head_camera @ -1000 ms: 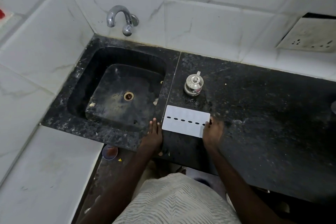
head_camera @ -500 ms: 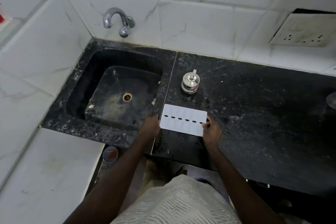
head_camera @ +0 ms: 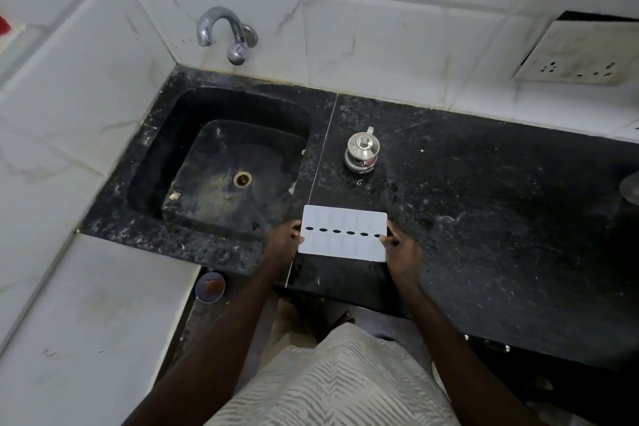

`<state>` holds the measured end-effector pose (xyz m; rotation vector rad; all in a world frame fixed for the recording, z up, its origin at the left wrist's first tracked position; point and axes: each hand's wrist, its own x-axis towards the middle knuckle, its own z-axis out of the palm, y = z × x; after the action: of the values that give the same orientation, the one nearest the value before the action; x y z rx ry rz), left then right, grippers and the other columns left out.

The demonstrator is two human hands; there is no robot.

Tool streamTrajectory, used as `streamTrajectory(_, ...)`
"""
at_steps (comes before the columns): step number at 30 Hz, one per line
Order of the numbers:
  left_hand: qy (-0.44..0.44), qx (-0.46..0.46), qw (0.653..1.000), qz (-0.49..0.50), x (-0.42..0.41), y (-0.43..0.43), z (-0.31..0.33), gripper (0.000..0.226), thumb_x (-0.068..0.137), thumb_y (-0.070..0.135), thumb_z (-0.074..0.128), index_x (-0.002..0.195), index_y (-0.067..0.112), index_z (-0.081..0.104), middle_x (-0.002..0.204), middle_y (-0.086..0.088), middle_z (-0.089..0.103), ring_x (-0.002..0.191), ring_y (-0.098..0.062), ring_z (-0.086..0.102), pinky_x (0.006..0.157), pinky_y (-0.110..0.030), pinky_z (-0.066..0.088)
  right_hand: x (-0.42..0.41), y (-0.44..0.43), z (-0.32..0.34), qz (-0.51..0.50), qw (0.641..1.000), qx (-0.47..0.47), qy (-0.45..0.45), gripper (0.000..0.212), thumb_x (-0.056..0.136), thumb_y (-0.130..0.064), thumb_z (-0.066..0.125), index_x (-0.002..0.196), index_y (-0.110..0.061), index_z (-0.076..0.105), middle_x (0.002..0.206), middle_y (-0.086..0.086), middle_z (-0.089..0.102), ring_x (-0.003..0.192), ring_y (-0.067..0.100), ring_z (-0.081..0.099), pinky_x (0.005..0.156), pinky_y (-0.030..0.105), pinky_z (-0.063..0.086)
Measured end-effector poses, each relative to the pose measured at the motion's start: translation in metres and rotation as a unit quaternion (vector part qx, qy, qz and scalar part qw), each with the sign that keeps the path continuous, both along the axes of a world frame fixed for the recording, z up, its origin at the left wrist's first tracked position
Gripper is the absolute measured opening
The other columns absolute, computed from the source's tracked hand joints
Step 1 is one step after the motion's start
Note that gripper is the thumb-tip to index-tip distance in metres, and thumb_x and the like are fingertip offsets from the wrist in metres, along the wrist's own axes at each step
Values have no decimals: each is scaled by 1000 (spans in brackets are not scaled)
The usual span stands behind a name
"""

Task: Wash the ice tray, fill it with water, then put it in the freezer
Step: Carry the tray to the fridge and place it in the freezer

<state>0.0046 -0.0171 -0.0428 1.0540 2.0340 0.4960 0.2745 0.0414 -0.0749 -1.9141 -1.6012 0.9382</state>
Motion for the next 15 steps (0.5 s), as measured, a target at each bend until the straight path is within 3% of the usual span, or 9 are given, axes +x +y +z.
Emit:
streamTrajectory(5,-3,24,1000,-19,-8,-11,5,56,82,-10,70,134,9,65,107,-11,74,91,-19,63,74,-20,39,-7,-6,-2,11,1000,-11,1,43,91,-14,76,134,-13,68,123,13,73,104,25,72,88,35,53)
streamTrajectory(10,37,28,999,-21,-11,-13,0,61,78,-2,69,135,19,67,99,-11,77,91,-28,68,82,-31,48,-12,-8,4,20,1000,0,-7,41,92,-10,75,132,-9,68,124,13,72,100,18,70,80,22,40)
streamTrajectory(15,48,12,999,-4,-8,-12,-3,54,82,0,64,134,15,67,97,-15,76,97,-35,67,87,-37,51,-12,-9,5,22,1000,-6,-7,41,92,-11,75,133,-8,68,127,15,70,107,26,71,84,23,42)
